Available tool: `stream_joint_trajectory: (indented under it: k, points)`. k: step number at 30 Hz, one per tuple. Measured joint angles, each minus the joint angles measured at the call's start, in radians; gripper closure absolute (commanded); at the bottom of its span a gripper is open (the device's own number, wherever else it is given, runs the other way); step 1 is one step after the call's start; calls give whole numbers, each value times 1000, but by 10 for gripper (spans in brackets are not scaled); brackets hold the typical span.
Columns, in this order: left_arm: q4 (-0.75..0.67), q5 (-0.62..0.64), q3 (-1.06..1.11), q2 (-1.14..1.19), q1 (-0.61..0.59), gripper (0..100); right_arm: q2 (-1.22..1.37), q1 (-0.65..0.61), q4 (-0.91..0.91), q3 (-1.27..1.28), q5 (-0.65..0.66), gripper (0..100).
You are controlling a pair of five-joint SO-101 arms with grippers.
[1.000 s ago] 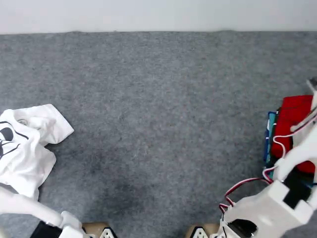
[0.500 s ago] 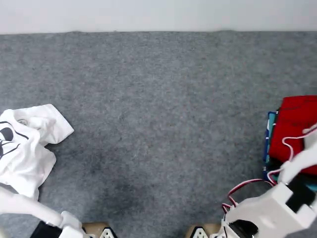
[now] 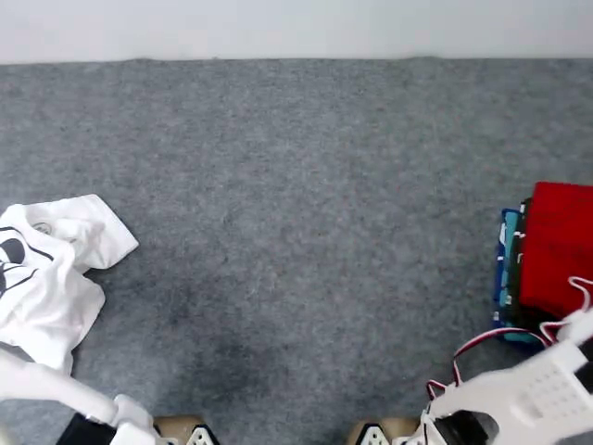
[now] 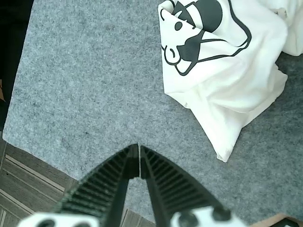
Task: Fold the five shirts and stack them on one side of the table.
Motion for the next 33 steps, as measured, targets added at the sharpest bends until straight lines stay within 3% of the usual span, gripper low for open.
stream_joint_trajectory:
  k: [4, 13, 19, 27, 33]
  points:
    - [0, 0, 0, 0, 0, 985, 0, 15, 87, -15, 81, 990]
    - [0, 0, 0, 0, 0, 985, -69, -61, 106, -157, 95, 990]
    - [0, 0, 0, 0, 0, 985, -63, -95, -91, -160, 95, 990]
    - [0, 0, 0, 0, 0, 985, 175, -92, -463, -166, 95, 990]
    - [0, 0, 0, 0, 0, 985, 181, -91, -493, -166, 95, 990]
